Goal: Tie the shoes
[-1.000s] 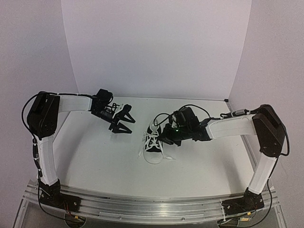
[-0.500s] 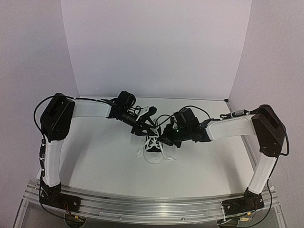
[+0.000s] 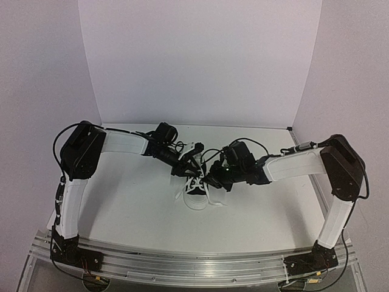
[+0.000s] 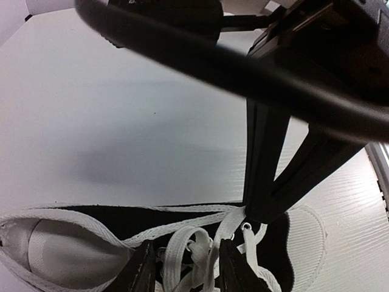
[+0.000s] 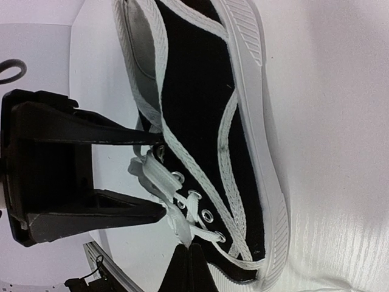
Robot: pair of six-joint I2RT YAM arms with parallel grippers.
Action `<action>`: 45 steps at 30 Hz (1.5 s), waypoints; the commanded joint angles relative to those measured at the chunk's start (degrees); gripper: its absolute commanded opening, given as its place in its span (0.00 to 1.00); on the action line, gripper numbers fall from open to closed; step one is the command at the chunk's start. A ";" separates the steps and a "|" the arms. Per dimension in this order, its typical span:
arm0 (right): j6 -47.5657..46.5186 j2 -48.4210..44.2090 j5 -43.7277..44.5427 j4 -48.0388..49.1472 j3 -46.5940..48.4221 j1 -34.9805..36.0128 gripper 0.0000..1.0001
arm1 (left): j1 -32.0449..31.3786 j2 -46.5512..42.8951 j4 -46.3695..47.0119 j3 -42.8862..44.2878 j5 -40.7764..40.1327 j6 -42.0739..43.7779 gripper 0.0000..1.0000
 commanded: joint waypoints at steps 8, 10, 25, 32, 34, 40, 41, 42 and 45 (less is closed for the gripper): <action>-0.10 1.27 0.30 2.04 0.29 0.39 0.00 | 1.30 1.08 -5.22 6.40 2.24 0.99 0.24; -0.19 1.33 0.28 2.21 0.34 0.38 0.00 | 1.32 1.73 -6.36 7.06 0.92 2.03 0.24; -0.35 1.69 0.02 2.39 0.38 0.39 0.00 | 1.10 4.36 -10.24 10.05 -0.54 2.73 0.04; -0.06 2.57 -0.20 4.14 1.39 0.34 0.00 | 1.16 1.24 -7.23 7.43 1.28 -0.57 0.00; 0.39 3.00 -0.21 5.22 2.12 0.43 0.00 | 1.13 0.18 -6.86 6.83 1.32 -1.36 0.00; 1.88 4.46 0.14 8.07 3.53 0.79 0.00 | 1.23 -2.97 -6.19 4.68 1.17 -2.88 0.00; 2.12 4.72 0.27 8.15 3.73 0.88 0.00 | 1.22 -3.24 -6.32 4.43 1.27 -2.89 0.00; 2.39 4.79 0.61 8.21 3.75 0.91 0.00 | 1.21 -3.60 -6.38 4.19 1.34 -2.99 0.00; 3.10 4.94 2.39 8.72 3.79 0.91 0.00 | 1.23 -4.53 -6.27 3.50 1.47 -3.38 0.00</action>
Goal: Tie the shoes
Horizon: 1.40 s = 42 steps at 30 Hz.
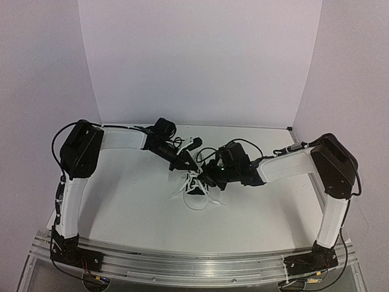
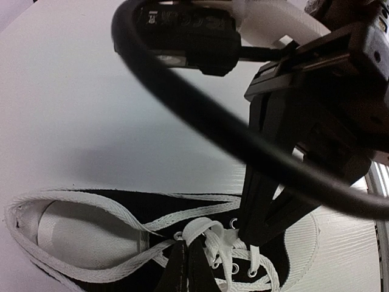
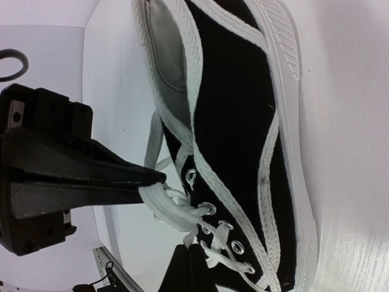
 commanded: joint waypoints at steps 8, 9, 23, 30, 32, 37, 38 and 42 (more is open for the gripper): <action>3.06 1.89 6.52 6.15 1.97 0.41 0.00 | 0.07 -5.38 -1.47 -2.24 2.23 -0.83 0.00; 2.95 2.23 6.43 7.09 2.24 0.43 0.00 | 0.08 -5.42 -1.42 -2.41 2.25 -1.01 0.00; 1.24 5.11 9.49 12.66 3.03 0.32 0.00 | 0.28 -4.82 -5.29 -2.33 6.06 -1.36 0.00; 0.07 7.22 10.07 13.62 3.17 0.03 0.00 | 0.70 -4.26 -6.40 -1.50 7.69 -1.89 0.10; -0.04 8.25 9.61 13.71 3.33 -0.14 0.00 | 0.68 -4.13 -6.94 -0.94 8.13 -1.90 0.20; 0.86 9.08 10.12 13.77 2.29 -0.65 0.00 | 1.82 -3.66 -9.11 1.66 7.98 -0.55 0.44; 0.97 9.32 10.08 13.75 2.20 -0.70 0.00 | 2.28 -3.43 -9.78 2.39 8.03 0.01 0.47; 0.27 10.21 8.88 13.91 2.59 -0.78 0.00 | 4.46 -2.04 -9.54 6.04 7.78 0.73 0.45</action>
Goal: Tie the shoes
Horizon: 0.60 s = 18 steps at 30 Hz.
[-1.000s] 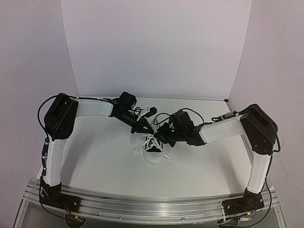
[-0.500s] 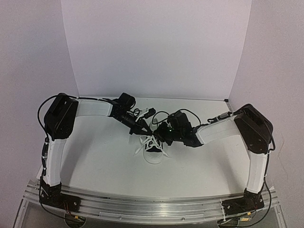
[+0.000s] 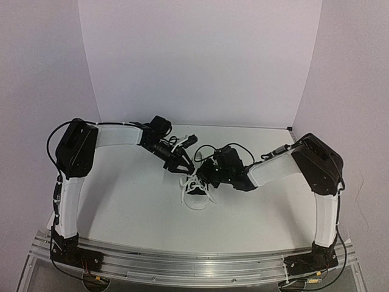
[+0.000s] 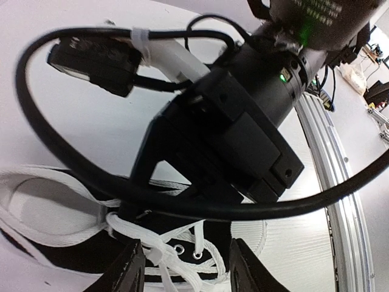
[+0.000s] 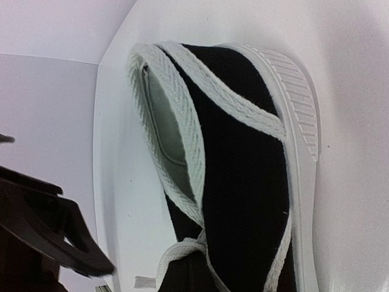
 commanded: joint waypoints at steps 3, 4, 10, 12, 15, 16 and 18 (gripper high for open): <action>-1.94 2.56 -0.93 1.16 1.25 -0.68 0.00 | 3.08 1.05 7.27 5.09 -4.72 -1.33 0.35; -2.35 2.69 -1.93 1.78 1.28 -0.69 0.00 | 2.93 1.39 9.45 4.48 -6.64 -1.58 0.31; -4.14 1.98 -3.54 6.90 -0.14 -0.85 0.00 | 2.01 3.98 8.99 2.58 -6.40 5.81 0.24; -4.72 1.77 -3.42 8.05 -0.47 -0.96 0.00 | 1.90 3.33 9.68 1.02 -4.69 8.40 0.26; -4.72 2.14 -3.73 9.02 -0.30 -1.22 0.00 | 1.86 3.54 7.94 1.21 -2.47 13.03 0.29; -4.67 2.38 -4.01 9.23 -0.23 -1.28 0.00 | 1.86 3.73 6.59 1.61 -1.41 15.09 0.30; -4.50 2.74 -4.28 9.46 -0.15 -1.36 0.00 | 1.60 4.11 5.43 1.90 -0.48 16.97 0.32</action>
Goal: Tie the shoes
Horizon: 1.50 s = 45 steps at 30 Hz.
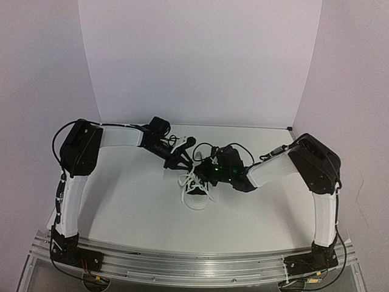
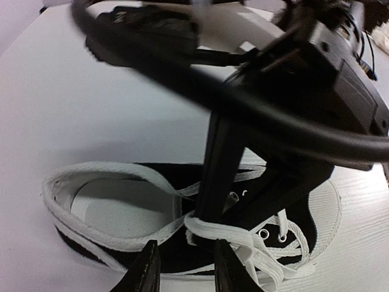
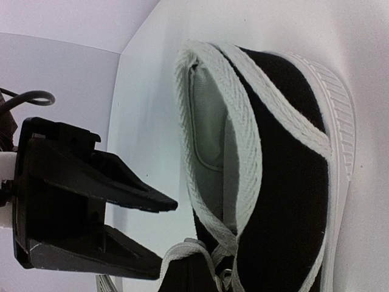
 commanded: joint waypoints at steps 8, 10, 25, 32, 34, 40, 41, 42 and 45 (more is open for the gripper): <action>-1.23 0.55 -1.18 4.44 -0.82 -1.28 0.00 | -0.58 2.96 -3.78 2.03 2.48 10.05 0.30; -1.33 0.65 -1.55 4.64 -0.80 -1.35 0.00 | -0.58 3.52 -4.51 2.46 2.81 10.79 0.30; 0.45 2.44 -3.69 5.24 0.09 -1.39 0.00 | -1.47 2.86 1.29 2.75 5.15 4.87 0.36; 0.62 2.61 -4.11 5.28 0.45 -1.38 0.03 | -1.74 2.63 -0.62 2.75 5.21 6.81 0.36; 0.46 2.74 -4.80 5.28 1.07 -1.41 0.04 | -1.90 2.82 -2.02 2.49 5.13 8.07 0.34; 0.43 4.23 -8.62 5.36 3.75 -1.41 0.07 | -2.48 3.56 -3.13 3.15 4.77 8.18 0.19; 0.44 4.04 -8.53 5.38 3.63 -1.37 0.07 | -2.50 3.62 -3.53 3.41 4.79 8.17 0.15; 0.45 3.82 -8.33 5.42 3.39 -1.34 0.08 | -2.48 3.62 -3.79 3.58 4.68 8.22 0.11; 0.21 3.20 -8.13 5.45 2.73 -1.46 0.10 | -2.53 3.46 -4.44 3.76 4.61 8.36 0.01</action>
